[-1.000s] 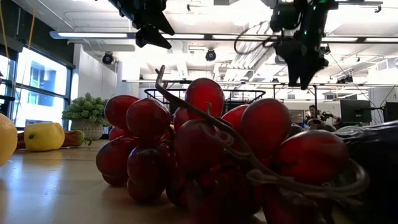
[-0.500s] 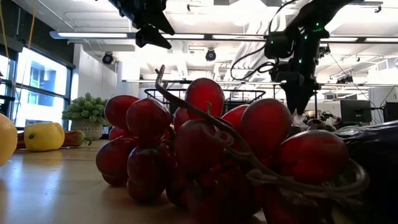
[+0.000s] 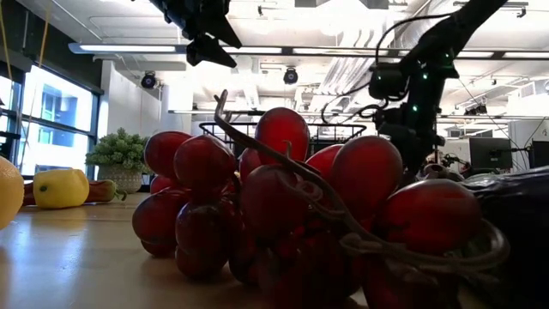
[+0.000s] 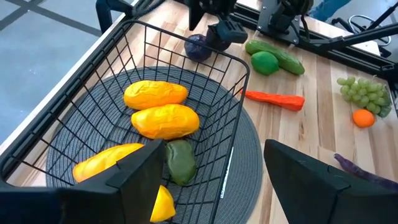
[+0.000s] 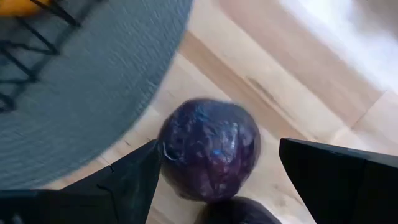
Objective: Build produce basket
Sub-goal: Put the left purple beetroot into the black wire basket
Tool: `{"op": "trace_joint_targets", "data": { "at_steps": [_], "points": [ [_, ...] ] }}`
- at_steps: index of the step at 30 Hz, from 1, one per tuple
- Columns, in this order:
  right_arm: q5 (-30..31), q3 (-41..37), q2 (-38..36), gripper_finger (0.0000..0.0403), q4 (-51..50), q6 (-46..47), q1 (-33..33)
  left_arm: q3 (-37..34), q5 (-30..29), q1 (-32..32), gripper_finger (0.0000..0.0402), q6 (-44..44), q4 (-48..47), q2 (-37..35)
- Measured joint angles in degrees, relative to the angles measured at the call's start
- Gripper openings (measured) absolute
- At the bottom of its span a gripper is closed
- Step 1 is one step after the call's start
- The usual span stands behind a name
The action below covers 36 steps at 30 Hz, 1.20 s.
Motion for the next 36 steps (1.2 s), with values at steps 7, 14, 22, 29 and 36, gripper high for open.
{"op": "trace_joint_targets", "data": {
  "at_steps": [7, 14, 22, 29, 36],
  "points": [
    [-0.2, -4.2, 0.0, 0.0307, 3.8, 1.5, -0.3, 0.0, 0.0, 0.0, 0.0262, 0.0, 0.0, 0.0],
    [-0.3, -4.3, 0.0, 0.0252, 4.7, 3.0, -0.3, 0.0, 0.0, 0.0, 0.0262, 0.0, 0.0, 0.0],
    [-0.2, -2.8, -0.1, 0.0168, 3.0, 5.7, -0.3, 0.0, 0.0, 0.0, 0.0262, 0.0, 0.0, 0.0],
    [4.0, 3.6, -1.8, 0.0168, -3.1, 9.7, -0.3, 0.0, -3.6, 0.1, 0.0262, 0.0, -0.5, 0.0],
    [5.6, 12.5, -5.5, 0.0168, -10.3, 14.7, 0.4, 0.0, -4.3, 0.1, 0.0262, 0.0, -0.5, -1.9]
  ]
}}
